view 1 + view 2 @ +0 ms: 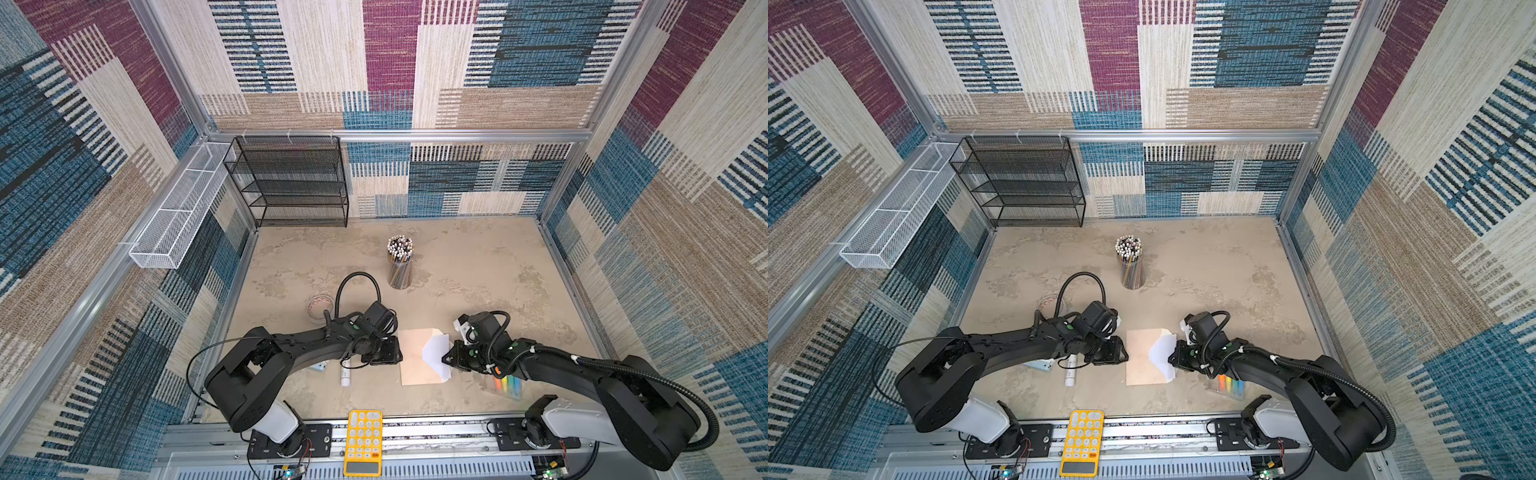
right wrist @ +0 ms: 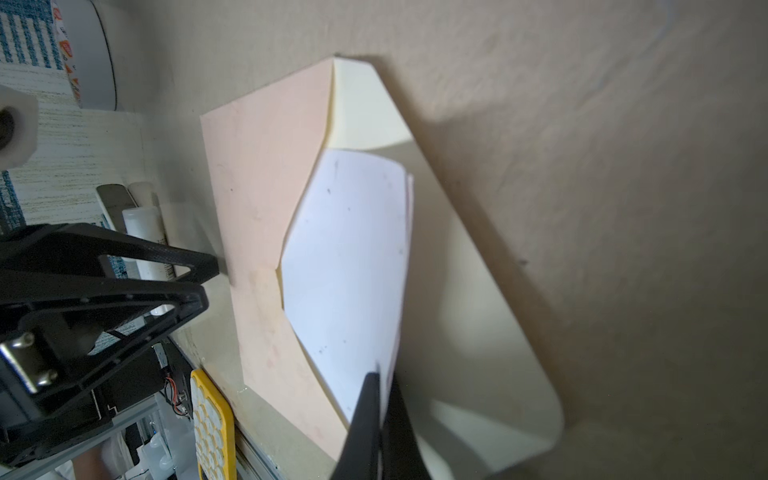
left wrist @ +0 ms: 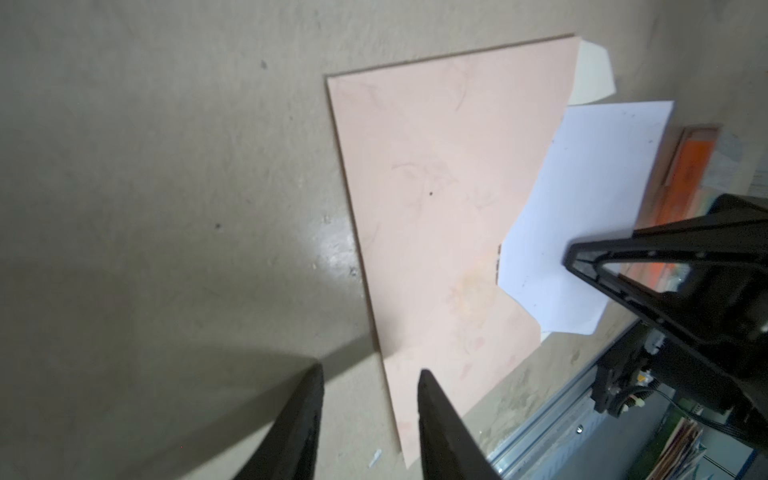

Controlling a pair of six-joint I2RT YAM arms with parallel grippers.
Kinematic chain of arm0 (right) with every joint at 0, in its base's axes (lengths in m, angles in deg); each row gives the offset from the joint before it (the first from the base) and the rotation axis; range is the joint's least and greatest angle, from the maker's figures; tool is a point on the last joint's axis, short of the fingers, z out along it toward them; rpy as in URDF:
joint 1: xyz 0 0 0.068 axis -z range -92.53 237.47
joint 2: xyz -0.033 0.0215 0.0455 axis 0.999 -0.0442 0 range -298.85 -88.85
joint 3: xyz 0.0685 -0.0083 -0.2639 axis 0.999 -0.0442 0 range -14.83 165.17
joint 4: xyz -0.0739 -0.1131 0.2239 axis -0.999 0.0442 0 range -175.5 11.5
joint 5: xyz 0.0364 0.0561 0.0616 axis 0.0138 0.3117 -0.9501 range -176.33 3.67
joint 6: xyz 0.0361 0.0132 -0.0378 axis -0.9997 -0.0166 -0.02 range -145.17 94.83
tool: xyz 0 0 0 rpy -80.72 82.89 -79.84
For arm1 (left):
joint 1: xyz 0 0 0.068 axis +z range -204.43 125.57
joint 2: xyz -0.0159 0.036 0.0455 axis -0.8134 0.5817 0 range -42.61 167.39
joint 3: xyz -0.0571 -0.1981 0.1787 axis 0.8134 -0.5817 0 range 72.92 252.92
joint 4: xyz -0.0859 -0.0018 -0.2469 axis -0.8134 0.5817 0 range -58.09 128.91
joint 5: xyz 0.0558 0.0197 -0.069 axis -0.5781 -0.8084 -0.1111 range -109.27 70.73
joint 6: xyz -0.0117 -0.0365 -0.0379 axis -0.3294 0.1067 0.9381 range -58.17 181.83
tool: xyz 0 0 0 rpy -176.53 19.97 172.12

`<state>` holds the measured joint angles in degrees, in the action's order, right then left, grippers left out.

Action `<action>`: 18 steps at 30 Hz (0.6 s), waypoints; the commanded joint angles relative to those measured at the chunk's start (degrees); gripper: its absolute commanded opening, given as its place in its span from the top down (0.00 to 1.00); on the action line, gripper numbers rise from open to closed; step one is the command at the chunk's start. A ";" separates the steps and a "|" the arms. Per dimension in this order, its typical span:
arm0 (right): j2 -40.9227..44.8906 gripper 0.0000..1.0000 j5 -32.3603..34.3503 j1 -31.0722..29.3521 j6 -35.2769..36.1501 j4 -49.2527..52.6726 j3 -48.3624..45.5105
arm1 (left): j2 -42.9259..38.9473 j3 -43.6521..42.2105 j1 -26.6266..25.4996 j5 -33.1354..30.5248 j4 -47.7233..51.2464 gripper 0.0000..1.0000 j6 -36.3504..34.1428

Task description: Place the letter into the envelope and seal it

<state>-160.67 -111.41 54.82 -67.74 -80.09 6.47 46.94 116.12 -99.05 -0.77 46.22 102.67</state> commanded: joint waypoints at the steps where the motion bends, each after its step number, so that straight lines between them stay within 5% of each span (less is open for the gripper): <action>1: -0.56 0.98 0.30 0.06 0.61 -0.58 0.94 | 1.84 0.33 -0.03 -0.60 0.29 0.60 1.15; 18: -3.24 0.98 -1.58 0.01 0.49 -3.38 1.51 | 6.43 0.31 -0.03 2.41 -4.03 0.62 1.85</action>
<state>-163.62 -112.29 54.80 -67.06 -81.31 7.70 52.65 117.28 -99.05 4.91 36.14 102.76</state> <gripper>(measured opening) 0.049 0.376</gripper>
